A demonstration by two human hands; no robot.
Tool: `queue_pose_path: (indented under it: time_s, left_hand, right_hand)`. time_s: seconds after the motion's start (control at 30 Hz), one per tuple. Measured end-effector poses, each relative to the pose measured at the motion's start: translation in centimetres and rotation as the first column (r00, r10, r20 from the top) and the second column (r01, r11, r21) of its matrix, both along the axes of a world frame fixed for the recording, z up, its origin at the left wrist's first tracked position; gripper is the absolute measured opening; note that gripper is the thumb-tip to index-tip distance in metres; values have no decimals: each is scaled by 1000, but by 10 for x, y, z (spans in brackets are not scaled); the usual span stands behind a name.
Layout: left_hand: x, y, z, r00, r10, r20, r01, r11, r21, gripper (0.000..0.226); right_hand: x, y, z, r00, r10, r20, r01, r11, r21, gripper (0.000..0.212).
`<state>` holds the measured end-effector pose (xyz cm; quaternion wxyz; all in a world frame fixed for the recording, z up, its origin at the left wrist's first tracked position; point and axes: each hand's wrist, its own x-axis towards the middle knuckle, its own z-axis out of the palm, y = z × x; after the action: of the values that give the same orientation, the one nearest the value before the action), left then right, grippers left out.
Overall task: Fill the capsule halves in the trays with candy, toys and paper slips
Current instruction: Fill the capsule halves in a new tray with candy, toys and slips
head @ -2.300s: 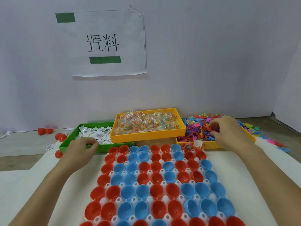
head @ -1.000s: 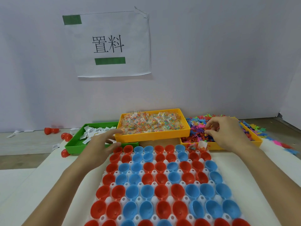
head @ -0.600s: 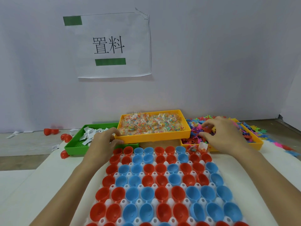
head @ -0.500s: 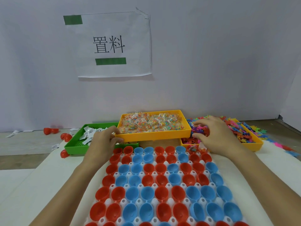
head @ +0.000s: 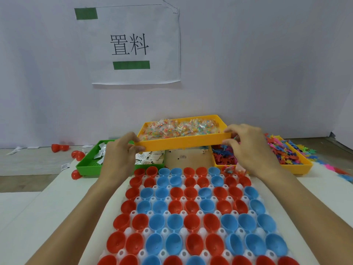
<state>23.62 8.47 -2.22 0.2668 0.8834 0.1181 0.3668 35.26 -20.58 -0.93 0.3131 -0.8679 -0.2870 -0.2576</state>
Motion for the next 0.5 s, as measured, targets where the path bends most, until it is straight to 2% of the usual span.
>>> queue_pose_path:
  time_s: [0.13,0.27,0.5]
  left_hand:
    - [-4,5,12,999,18,41,-15,997,-74,21]
    - [-7,8,16,998,34,51,-30,996,-82,19]
    - [1,2,-7,999,6,-37,-6,1000,12,21]
  right_hand:
    - [-7,3,16,996,53,69,-56,998,36,18]
    - [-11,5,18,994,63,86,-67,997,37,20]
    - [-2,-6,-2,992,27,-120,-34,998,-56,15]
